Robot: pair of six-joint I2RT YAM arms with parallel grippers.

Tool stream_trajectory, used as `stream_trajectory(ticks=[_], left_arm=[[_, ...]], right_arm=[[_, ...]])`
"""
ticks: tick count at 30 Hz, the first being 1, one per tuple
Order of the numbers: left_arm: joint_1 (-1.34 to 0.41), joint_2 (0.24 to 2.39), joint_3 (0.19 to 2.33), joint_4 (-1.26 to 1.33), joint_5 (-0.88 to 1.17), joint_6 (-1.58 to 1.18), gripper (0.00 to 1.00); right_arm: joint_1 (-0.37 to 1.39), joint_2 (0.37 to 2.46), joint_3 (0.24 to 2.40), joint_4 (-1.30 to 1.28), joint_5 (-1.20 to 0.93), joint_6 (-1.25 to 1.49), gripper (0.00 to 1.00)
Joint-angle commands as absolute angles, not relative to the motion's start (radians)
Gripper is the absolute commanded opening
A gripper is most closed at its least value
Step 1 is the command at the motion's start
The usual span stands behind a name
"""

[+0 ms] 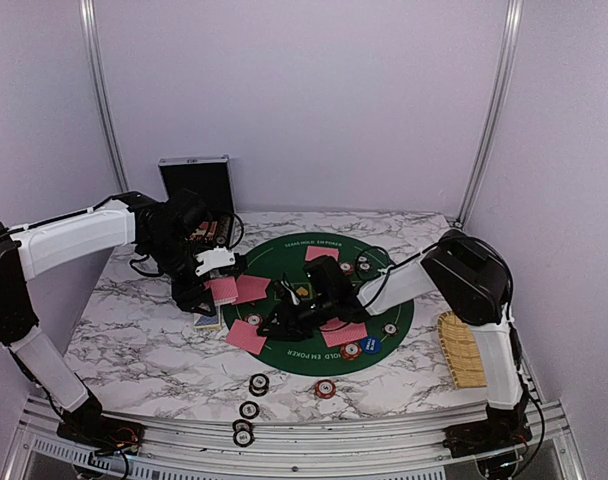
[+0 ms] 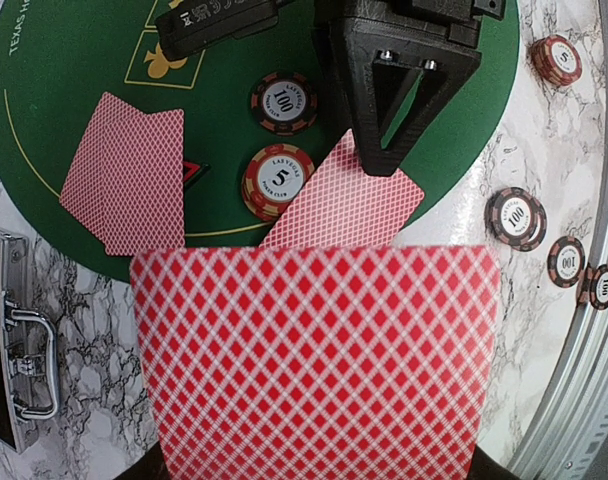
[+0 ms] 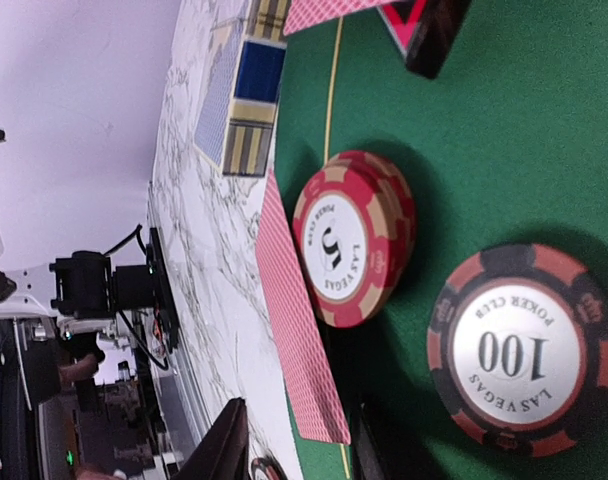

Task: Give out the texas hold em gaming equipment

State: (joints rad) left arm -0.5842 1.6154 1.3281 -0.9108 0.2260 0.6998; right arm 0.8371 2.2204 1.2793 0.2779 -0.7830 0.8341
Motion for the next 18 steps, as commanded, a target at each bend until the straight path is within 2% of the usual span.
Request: stream_trajectory(ticks=[1,6,9,15,18], left_arm=[[-0.583,1.578,1.328,-0.939,0.223,0.709,0.0],[-0.583,1.575,1.322,-0.939,0.218,0.71,0.0],[-0.583,1.577,1.319,-0.939,0.219,0.71,0.0],[-0.582,1.578,1.318,-0.939,0.222,0.706,0.0],[-0.582,1.575,1.318,-0.939,0.222,0.704,0.0]], right_arm=[[0.851,2.255,1.318,0.313,-0.8,0.863,0.26],[0.85,2.244,1.322,0.313,-0.796,0.856,0.07],[0.849,2.208,1.31,0.306,-0.786,0.838,0.01],[0.836,2.084,1.289,0.211,-0.759,0.75,0.0],[0.826,2.009,1.318,0.027,-0.705,0.623,0.0]])
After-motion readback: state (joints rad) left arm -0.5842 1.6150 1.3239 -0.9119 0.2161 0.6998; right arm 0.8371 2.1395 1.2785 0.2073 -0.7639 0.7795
